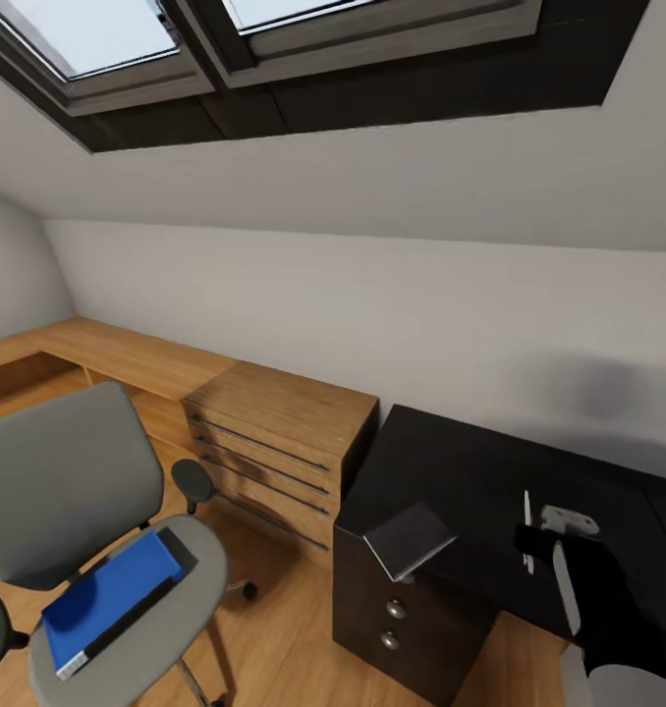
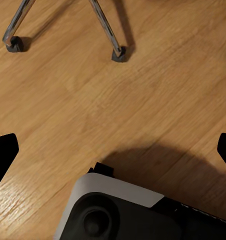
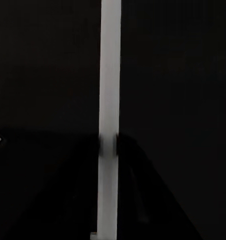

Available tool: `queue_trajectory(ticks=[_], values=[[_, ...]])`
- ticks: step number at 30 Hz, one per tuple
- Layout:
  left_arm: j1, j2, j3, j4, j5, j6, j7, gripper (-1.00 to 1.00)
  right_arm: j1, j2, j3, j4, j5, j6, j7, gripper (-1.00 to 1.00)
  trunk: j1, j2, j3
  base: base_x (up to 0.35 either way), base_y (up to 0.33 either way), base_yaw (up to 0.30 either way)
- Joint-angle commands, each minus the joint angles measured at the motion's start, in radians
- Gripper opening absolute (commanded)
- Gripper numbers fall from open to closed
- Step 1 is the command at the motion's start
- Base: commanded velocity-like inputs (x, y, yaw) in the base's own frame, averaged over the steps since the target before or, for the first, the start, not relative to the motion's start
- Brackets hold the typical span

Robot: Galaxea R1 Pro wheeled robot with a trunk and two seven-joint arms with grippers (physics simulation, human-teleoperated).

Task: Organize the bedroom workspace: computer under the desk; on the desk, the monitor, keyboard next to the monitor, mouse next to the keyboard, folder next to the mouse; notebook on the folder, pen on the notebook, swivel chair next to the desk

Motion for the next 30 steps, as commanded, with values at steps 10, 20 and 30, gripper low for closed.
queue_trajectory(ticks=[10, 20, 30], values=[[0.000, 0.000, -0.003, -0.002, 0.009, -0.001, 0.002, 1.00, -0.001, 0.002, 0.065, 0.056, 0.060, -0.056, -0.005, -1.00, 0.000, -0.001, -0.001, 0.084, -0.113, 0.000], [0.000, 0.000, -0.005, -0.005, 0.012, -0.001, 0.003, 1.00, -0.001, -0.001, 0.073, 0.174, 0.085, -0.154, -0.022, -1.00, 0.000, -0.001, -0.001, 0.016, -0.015, 0.000], [0.000, -0.009, -0.005, -0.006, 0.012, -0.001, 0.003, 1.00, -0.001, -0.001, 0.074, 0.191, 0.098, -0.187, -0.025, -1.00, 0.038, -0.071, -0.032, 0.000, 0.000, 0.000]])
